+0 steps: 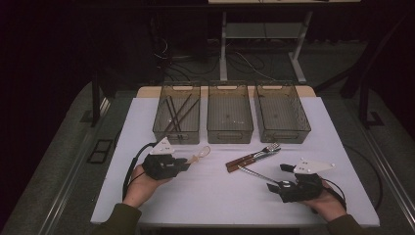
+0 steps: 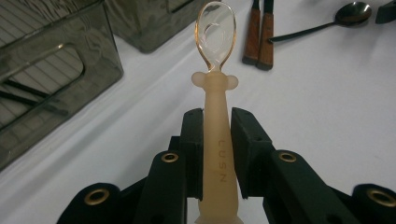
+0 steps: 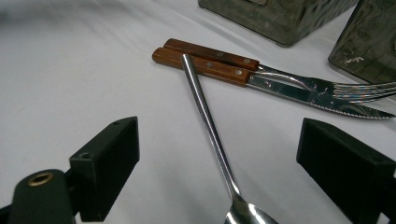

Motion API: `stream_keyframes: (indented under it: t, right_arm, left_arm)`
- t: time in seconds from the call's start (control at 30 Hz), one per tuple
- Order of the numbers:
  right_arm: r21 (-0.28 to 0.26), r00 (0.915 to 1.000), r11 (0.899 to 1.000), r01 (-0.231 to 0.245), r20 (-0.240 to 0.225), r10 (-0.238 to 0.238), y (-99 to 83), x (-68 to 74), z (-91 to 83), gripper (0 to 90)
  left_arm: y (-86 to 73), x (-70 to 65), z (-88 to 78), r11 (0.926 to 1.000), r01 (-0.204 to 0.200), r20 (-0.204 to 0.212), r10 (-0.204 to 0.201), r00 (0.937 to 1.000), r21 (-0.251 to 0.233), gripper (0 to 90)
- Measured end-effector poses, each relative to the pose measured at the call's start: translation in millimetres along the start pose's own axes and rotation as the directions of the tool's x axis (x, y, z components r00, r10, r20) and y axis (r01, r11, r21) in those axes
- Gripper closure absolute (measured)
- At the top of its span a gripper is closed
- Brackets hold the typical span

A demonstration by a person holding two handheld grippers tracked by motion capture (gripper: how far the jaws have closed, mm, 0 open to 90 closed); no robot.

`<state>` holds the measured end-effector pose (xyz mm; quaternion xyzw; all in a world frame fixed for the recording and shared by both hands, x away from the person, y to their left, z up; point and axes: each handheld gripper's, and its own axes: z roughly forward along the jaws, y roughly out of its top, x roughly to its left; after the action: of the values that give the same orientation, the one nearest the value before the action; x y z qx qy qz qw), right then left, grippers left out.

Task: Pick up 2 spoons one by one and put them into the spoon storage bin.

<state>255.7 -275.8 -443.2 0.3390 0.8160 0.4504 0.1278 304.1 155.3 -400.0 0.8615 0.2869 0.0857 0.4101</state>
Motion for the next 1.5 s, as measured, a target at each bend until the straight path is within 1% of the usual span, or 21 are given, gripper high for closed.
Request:
stream_keyframes:
  t: [0.1, 0.37, 0.5, 0.7, 0.8, 0.9, 1.0, 1.1, 1.2, 1.27, 1.33, 1.5]
  right_arm:
    - [0.001, 1.0, 1.0, 0.0, 0.001, 0.0, 0.1, 0.1, -0.1, 12.8]
    - [0.005, 1.0, 1.0, 0.002, 0.0, -0.002, -0.5, -0.8, 0.6, 12.8]
    - [0.005, 1.0, 1.0, 0.001, -0.001, -0.001, -0.5, -0.6, 0.6, 12.8]
    - [0.007, 1.0, 1.0, 0.0, -0.004, 0.0, -0.5, -0.1, 1.0, 12.8]
    - [0.005, 1.0, 1.0, -0.002, -0.003, 0.002, -0.6, -0.1, 0.8, 12.8]
    - [0.006, 1.0, 1.0, -0.005, -0.003, 0.005, -0.7, -0.1, 0.8, 12.8]
    - [0.008, 1.0, 1.0, -0.003, -0.004, 0.003, -0.4, 0.3, 0.3, 12.8]
    - [0.005, 1.0, 1.0, 0.002, -0.003, -0.002, 0.1, 1.2, 0.0, 12.8]
    - [0.005, 1.0, 1.0, -0.003, -0.007, 0.003, 0.0, 1.4, -0.4, 12.8]
    - [0.001, 0.9999, 1.0, -0.006, -0.008, 0.006, 0.0, 0.9, -0.7, 12.8]
    - [-0.004, 1.0, 1.0, 0.002, -0.007, -0.002, -0.3, 0.0, -1.1, 12.8]
    - [-0.005, 0.9999, 1.0, -0.007, -0.013, 0.007, 0.0, -0.3, -0.1, 12.8]
  left_arm:
    - [4.8, 0.6, 3.5, 0.9999, -0.011, 0.003, 0.011, 0.9999, -0.003, 75.1]
    - [18.9, 3.7, 10.4, 0.9995, -0.021, 0.004, 0.021, 0.9998, -0.024, 75.1]
    - [25.4, 3.8, 16.7, 0.9994, -0.023, 0.008, 0.023, 0.9997, -0.026, 75.1]
    - [35.3, 5.5, 23.7, 0.9986, -0.02, 0.018, 0.021, 0.9996, -0.048, 75.1]
    - [40.7, 5.5, 27.0, 0.9979, -0.03, 0.017, 0.031, 0.9994, -0.057, 75.1]
    - [45.1, 6.1, 28.9, 0.9973, -0.019, 0.013, 0.02, 0.9997, -0.07, 75.1]
    - [52.2, 8.3, 31.8, 0.9963, -0.019, 0.008, 0.02, 0.9998, -0.084, 75.1]
    - [59.9, 9.4, 35.0, 0.9949, -0.02, 0.01, 0.021, 0.9997, -0.099, 75.1]
    - [68.7, 10.4, 39.7, 0.9935, -0.019, 0.016, 0.021, 0.9997, -0.112, 75.1]
    - [74.8, 11.7, 44.7, 0.9933, -0.019, 0.017, 0.021, 0.9996, -0.114, 75.1]
    - [79.5, 13.6, 49.1, 0.9933, -0.022, 0.017, 0.024, 0.9996, -0.114, 75.1]
    - [92.0, 19.4, 58.6, 0.9926, -0.018, 0.018, 0.02, 0.9996, -0.12, 75.1]
